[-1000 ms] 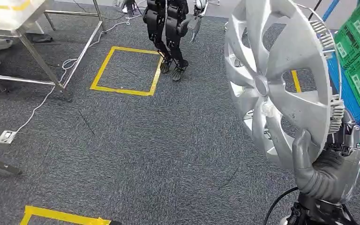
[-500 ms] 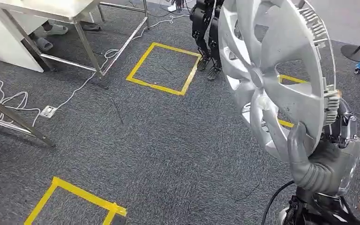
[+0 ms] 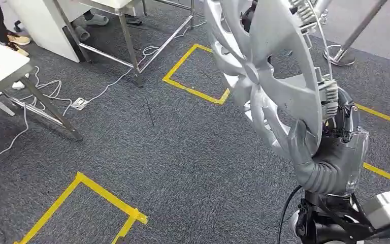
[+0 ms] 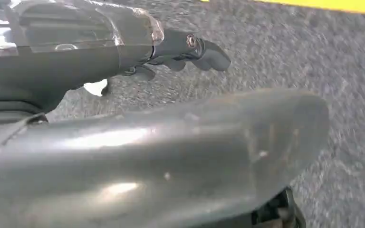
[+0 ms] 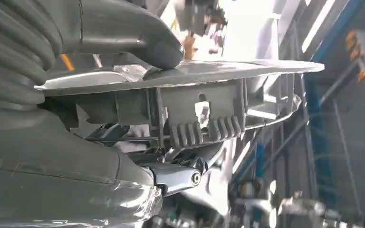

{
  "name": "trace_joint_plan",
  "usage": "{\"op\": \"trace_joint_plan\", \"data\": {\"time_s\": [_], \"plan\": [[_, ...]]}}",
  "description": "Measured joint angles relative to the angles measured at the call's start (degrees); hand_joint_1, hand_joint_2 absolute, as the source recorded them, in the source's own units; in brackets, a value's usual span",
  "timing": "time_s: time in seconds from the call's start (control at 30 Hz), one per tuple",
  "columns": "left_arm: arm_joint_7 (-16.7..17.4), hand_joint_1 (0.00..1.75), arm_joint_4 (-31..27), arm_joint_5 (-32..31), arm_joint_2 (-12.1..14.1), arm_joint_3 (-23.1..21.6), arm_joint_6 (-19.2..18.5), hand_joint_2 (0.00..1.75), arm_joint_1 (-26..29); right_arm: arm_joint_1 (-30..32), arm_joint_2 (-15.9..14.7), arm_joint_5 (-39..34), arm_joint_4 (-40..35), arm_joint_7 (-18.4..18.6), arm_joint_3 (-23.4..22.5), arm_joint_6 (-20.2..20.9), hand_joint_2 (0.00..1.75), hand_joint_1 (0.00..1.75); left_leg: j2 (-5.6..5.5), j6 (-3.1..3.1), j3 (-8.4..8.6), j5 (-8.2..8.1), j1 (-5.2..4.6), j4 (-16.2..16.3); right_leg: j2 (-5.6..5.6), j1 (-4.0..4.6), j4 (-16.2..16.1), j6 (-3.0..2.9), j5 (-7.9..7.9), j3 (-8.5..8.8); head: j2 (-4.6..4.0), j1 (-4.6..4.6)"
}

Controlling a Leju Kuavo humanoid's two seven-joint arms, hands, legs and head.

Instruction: Take the parts from the cabinet and place them on the table.

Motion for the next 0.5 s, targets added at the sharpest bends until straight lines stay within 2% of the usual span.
{"op": "trace_joint_plan", "data": {"time_s": [0.03,0.07,0.1,0.13,0.17,0.2,0.23,0.3,0.33,0.37,0.47,0.5], "plan": [[0.39,0.00,0.04,0.17,-0.24,0.20,0.02,0.00,0.00,-0.26,0.00,-0.18,0.24,0.00,0.28,-0.04,1.75,1.75,-0.73,0.22,0.06,0.10,0.12,-0.07,2.46,-0.27,1.04,0.29,-1.12,-0.15,0.00,0.18],[0.99,0.00,0.13,0.17,-0.46,0.33,0.02,0.00,-0.09,-0.29,0.00,-0.39,0.48,-0.11,0.70,-0.20,1.75,1.75,-1.39,0.55,0.07,0.12,0.15,-0.05,4.98,-0.41,4.40,0.34,-3.28,-1.59,0.00,0.29],[1.25,0.00,0.15,0.17,-0.83,0.59,0.02,0.00,-0.14,-0.26,0.02,-0.63,0.70,-0.39,1.09,-0.20,1.75,1.75,-2.05,0.74,0.06,0.13,0.11,-0.05,6.21,-0.41,8.92,0.38,-5.57,-3.70,0.00,0.53],[1.51,0.00,0.15,0.17,-1.18,0.81,0.04,0.00,-0.12,-0.20,0.02,-0.83,0.94,-0.57,1.42,-0.26,1.75,1.75,-2.79,0.89,0.06,0.12,-0.02,-0.03,6.78,-0.37,13.93,0.43,-7.60,-6.18,0.00,0.66],[1.55,0.00,0.15,0.17,-1.47,0.96,0.15,0.00,-0.06,-0.04,0.02,-1.14,1.16,-0.63,1.64,-0.33,1.75,1.75,-3.56,0.95,0.08,0.10,-0.16,0.00,6.92,-0.29,17.45,0.35,-8.52,-8.07,0.00,0.68],[1.60,0.00,0.17,0.17,-1.73,1.07,0.31,0.00,-0.05,0.17,0.00,-1.38,1.40,-0.77,1.90,-0.35,1.75,1.75,-4.34,0.97,0.17,0.10,-0.28,0.01,7.00,-0.20,18.55,0.14,-8.03,-8.91,0.00,0.68],[1.60,0.00,0.20,0.17,-1.79,1.11,0.37,0.00,-0.03,0.32,-0.04,-1.51,1.64,-0.92,2.23,-0.37,1.75,1.75,-5.21,0.99,0.32,0.09,-0.42,0.02,7.15,-0.14,16.95,-0.24,-6.03,-8.53,0.00,0.79],[1.62,0.00,0.22,0.17,-1.92,1.16,0.44,0.00,-0.04,0.34,-0.09,-1.77,1.97,-1.05,2.60,-0.42,1.75,1.75,-6.78,1.02,0.72,0.06,-0.58,0.01,8.07,-0.03,8.48,-1.18,-0.11,-5.27,0.00,0.81],[1.59,0.00,0.22,0.17,-2.16,1.18,0.44,0.00,-0.06,0.34,-0.15,-1.81,1.97,-1.14,2.82,-0.42,1.75,1.75,-7.54,1.01,0.79,0.04,-0.55,0.00,10.75,0.11,2.98,-1.73,2.59,-3.38,0.00,0.81],[1.57,0.00,0.24,0.17,-2.34,1.20,0.44,0.00,-0.13,0.41,-0.22,-1.86,2.03,-1.27,2.97,-0.39,1.75,1.75,-8.12,0.86,0.43,0.11,-0.69,0.02,12.78,-0.13,2.46,-2.17,2.09,-2.73,0.00,0.63],[1.47,0.00,0.24,0.17,-2.51,1.29,0.50,0.00,0.09,0.53,-0.24,-2.25,2.21,-1.64,3.45,-0.33,1.75,1.75,-9.96,-0.22,-0.21,0.75,0.10,-0.21,10.76,0.41,1.40,-2.46,2.21,-2.55,0.00,1.14],[1.49,0.00,0.26,0.17,-2.49,1.33,0.55,0.00,0.14,0.53,-0.26,-2.38,2.25,-1.68,3.60,-0.33,1.75,1.75,-10.51,-0.57,-0.33,0.88,-0.26,-0.44,9.85,0.07,-0.29,-2.56,2.24,-1.80,0.00,1.16]]}}
